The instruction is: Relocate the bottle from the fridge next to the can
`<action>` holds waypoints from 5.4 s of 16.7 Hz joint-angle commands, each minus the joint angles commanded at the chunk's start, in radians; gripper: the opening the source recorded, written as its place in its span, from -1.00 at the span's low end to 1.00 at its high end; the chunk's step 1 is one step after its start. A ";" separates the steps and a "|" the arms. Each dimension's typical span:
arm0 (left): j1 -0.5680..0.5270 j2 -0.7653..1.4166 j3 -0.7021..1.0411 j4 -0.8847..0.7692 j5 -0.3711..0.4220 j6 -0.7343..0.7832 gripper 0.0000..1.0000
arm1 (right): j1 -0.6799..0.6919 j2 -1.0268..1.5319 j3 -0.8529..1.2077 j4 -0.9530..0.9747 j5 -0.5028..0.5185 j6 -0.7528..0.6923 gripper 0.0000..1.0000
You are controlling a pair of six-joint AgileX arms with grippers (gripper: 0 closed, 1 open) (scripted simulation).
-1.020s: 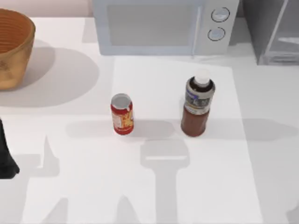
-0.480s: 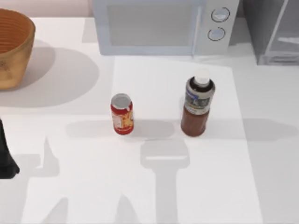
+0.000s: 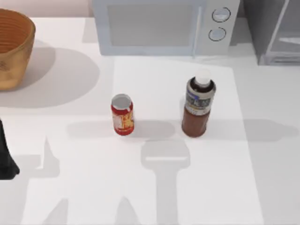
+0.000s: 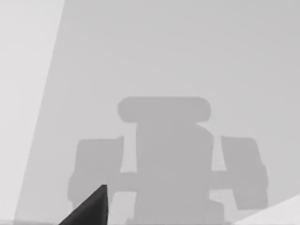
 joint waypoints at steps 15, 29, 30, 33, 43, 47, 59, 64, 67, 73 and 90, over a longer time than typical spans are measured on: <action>0.000 0.000 0.000 0.000 0.000 0.000 1.00 | -1.142 1.273 0.440 -0.074 -0.588 -1.269 1.00; 0.000 0.000 0.000 0.000 0.000 0.000 1.00 | -1.651 1.856 0.587 0.015 -0.846 -1.835 1.00; 0.000 0.000 0.000 0.000 0.000 0.000 1.00 | -1.651 1.856 0.587 0.015 -0.846 -1.835 1.00; 0.000 0.000 0.000 0.000 0.000 0.000 1.00 | -1.639 1.854 0.583 0.025 -0.844 -1.822 1.00; 0.000 0.000 0.000 0.000 0.000 0.000 1.00 | -1.257 1.869 0.573 0.542 -0.765 -1.190 1.00; 0.000 0.000 0.000 0.000 0.000 0.000 1.00 | -1.039 1.871 0.564 0.841 -0.717 -0.813 1.00; 0.000 0.000 0.000 0.000 0.000 0.000 1.00 | -0.781 1.863 0.546 1.199 -0.663 -0.429 1.00; 0.000 0.000 0.000 0.000 0.000 0.000 1.00 | -0.673 1.842 0.512 1.246 -0.573 -0.342 1.00; 0.000 0.000 0.000 0.000 0.000 0.000 1.00 | -0.492 1.808 0.457 1.314 -0.438 -0.220 1.00; 0.000 0.000 0.000 0.000 0.000 0.000 1.00 | -0.042 1.710 0.319 1.477 -0.103 0.064 1.00; 0.000 0.000 0.000 0.000 0.000 0.000 1.00 | 0.122 1.872 0.502 1.503 0.067 0.200 1.00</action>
